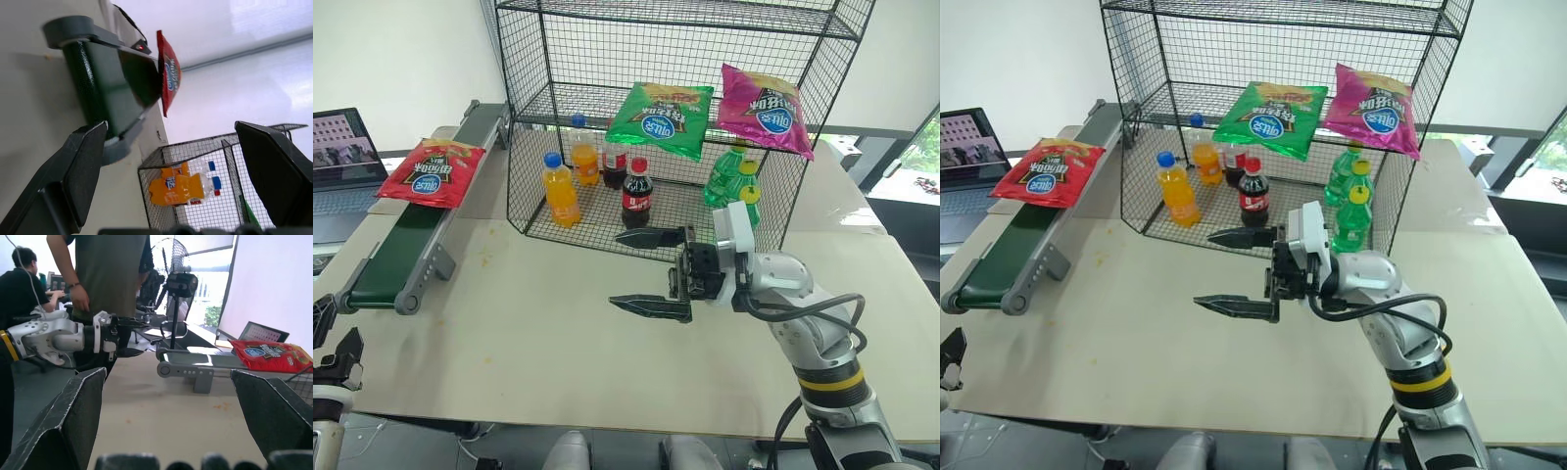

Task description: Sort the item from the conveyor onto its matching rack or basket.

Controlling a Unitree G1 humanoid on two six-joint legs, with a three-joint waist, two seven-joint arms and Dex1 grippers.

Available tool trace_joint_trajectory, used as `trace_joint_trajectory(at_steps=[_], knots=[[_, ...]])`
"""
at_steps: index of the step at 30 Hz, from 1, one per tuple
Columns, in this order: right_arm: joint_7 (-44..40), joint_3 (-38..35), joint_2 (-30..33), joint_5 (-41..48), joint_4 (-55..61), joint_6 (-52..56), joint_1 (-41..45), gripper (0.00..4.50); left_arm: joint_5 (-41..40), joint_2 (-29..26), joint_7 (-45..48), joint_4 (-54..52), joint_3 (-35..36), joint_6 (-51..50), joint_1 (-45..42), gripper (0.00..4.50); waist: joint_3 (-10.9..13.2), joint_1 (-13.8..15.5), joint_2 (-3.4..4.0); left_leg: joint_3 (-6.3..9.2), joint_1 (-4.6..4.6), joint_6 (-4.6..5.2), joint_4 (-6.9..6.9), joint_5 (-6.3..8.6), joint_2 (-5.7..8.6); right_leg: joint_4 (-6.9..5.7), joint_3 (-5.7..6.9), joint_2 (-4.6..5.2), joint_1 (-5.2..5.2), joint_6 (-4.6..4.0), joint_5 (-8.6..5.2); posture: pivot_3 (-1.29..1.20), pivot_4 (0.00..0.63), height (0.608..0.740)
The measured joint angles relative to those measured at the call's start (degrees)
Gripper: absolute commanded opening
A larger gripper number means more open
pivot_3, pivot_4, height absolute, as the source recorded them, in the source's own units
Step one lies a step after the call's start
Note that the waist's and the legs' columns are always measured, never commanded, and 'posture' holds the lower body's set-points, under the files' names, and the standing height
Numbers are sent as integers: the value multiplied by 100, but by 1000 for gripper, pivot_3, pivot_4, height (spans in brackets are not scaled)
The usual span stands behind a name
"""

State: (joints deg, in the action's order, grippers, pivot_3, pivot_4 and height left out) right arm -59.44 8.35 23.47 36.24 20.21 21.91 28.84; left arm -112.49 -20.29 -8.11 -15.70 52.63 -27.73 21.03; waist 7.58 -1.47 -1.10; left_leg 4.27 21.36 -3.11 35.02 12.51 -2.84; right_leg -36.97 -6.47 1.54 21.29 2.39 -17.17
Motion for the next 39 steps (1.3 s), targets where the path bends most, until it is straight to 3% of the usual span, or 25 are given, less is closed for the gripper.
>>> trace_joint_trajectory(at_steps=[19, 36, 39], knots=[[126, 2, -104, -11, -115, 25, 228, 4500, -1, -215, -17, 191, -138, -102, -157, 4466, 2, 41, -2, -1, 0, -3, -10, 1, 0, 10, -1, 0, 2, -1, -2, 0, 150, 740], [129, 2, -116, -9, -112, 26, 384, 4500, 208, -444, 592, 806, -76, -383, -180, 4466, 7, 37, -6, -1, 2, -5, -22, 2, -1, 19, 0, 1, 8, -3, -4, 0, 150, 740], [137, 2, -116, -8, -112, 28, 384, 4500, 242, -535, 697, 972, -41, -396, -215, 3674, 8, 33, -6, -1, 2, -5, -23, 3, -1, 19, -1, 1, 10, -4, -5, 0, 150, 740]])
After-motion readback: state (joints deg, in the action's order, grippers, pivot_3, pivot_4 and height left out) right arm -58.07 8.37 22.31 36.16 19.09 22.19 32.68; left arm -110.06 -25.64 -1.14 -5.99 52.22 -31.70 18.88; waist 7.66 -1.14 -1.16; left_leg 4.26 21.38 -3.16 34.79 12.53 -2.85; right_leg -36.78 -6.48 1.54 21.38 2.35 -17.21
